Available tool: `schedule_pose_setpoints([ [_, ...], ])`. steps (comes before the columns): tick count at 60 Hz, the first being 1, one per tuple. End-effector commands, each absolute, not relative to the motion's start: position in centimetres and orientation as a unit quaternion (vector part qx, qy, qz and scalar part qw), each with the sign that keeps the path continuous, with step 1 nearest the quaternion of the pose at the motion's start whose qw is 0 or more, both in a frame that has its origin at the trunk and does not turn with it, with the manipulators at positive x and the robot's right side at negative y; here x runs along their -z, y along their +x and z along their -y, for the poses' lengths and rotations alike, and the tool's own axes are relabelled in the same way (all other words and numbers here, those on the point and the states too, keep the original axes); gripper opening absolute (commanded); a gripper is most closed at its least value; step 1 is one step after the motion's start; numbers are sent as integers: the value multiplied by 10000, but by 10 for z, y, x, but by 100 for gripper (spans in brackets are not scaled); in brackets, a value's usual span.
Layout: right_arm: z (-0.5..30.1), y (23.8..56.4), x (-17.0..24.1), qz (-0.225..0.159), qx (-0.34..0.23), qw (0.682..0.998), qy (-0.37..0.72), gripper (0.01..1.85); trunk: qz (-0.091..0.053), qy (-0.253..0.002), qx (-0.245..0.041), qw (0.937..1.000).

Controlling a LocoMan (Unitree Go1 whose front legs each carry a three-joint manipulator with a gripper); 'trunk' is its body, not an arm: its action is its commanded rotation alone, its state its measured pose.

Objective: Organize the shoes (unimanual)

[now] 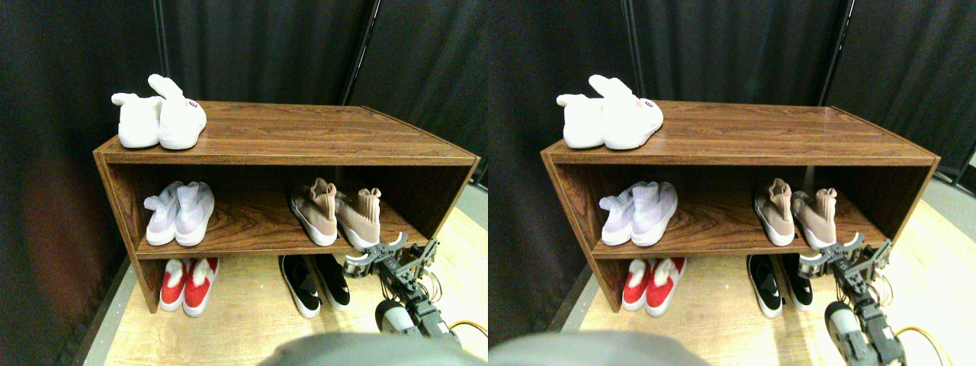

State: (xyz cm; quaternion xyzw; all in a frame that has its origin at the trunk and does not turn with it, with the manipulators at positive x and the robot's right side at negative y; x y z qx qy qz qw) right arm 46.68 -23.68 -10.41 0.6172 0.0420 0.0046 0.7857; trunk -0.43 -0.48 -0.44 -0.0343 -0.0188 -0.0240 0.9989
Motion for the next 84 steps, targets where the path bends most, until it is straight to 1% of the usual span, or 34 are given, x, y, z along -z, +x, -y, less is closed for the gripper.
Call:
schedule_pose_setpoints([
  [1,236,474,104,-372,-30,7813,6231,185,73,-474,158,9987],
  [11,236,480,112,-356,77,7904,6115,185,62,-475,127,9988],
  [16,238,479,113,-374,29,7896,6125,185,57,-461,138,9988],
  [19,239,478,112,-387,-12,7832,6206,185,61,-453,143,9989],
  [27,240,476,111,-343,-25,7843,6194,185,61,-453,143,9989],
  [28,240,475,111,-343,-45,7831,6210,185,43,-436,155,9989],
  [35,240,464,107,-264,-172,7850,6186,182,43,-436,155,9989],
  [36,240,461,105,-251,-195,7837,6203,182,65,-421,174,9989],
  [38,241,456,103,-233,-302,7874,6152,184,65,-421,174,9989],
  [42,243,445,98,-167,-527,7879,6133,179,71,-410,195,9989],
  [47,245,432,91,-111,-553,7911,6091,177,84,-407,215,9989],
  [50,247,422,85,-18,-489,7933,6069,166,93,-401,231,9989],
  [52,248,416,81,57,-496,7926,6078,153,104,-393,247,9989],
  [54,252,409,76,156,-486,7947,6048,119,104,-393,247,9989],
  [55,254,407,75,173,-493,7952,6041,111,104,-389,264,9988],
  [56,254,407,75,173,-493,7952,6041,111,104,-389,264,9988],
  [58,259,403,70,238,-442,7936,6064,77,104,-389,264,9988],
  [59,260,402,68,269,-415,7936,6064,69,104,-389,264,9988],
  [60,262,400,66,374,-393,7970,6015,51,115,-384,285,9988],
  [62,264,398,64,503,-379,8086,5850,31,115,-384,285,9988],
  [63,267,396,62,634,-372,8230,5632,12,111,-372,300,9988],
  [64,269,395,59,699,-341,8251,5596,6,111,-372,300,9988],
  [66,274,393,56,814,-352,8347,5435,6,124,-368,311,9988],
  [69,278,391,52,844,-288,8395,5360,6,131,-363,318,9988],
  [70,281,390,50,911,-233,8447,5269,6,139,-358,324,9987],
  [75,289,389,43,1051,-250,8590,5005,6,142,-354,331,9987],
  [76,291,389,41,1086,-265,8579,5015,6,160,-354,334,9987],
  [80,295,394,37,1137,-308,8539,5070,6,160,-354,334,9987],
  [82,299,400,35,1178,-377,8557,5025,6,180,-355,329,9987],
  [84,303,408,34,1167,-415,8506,5110,6,180,-355,329,9987],
])
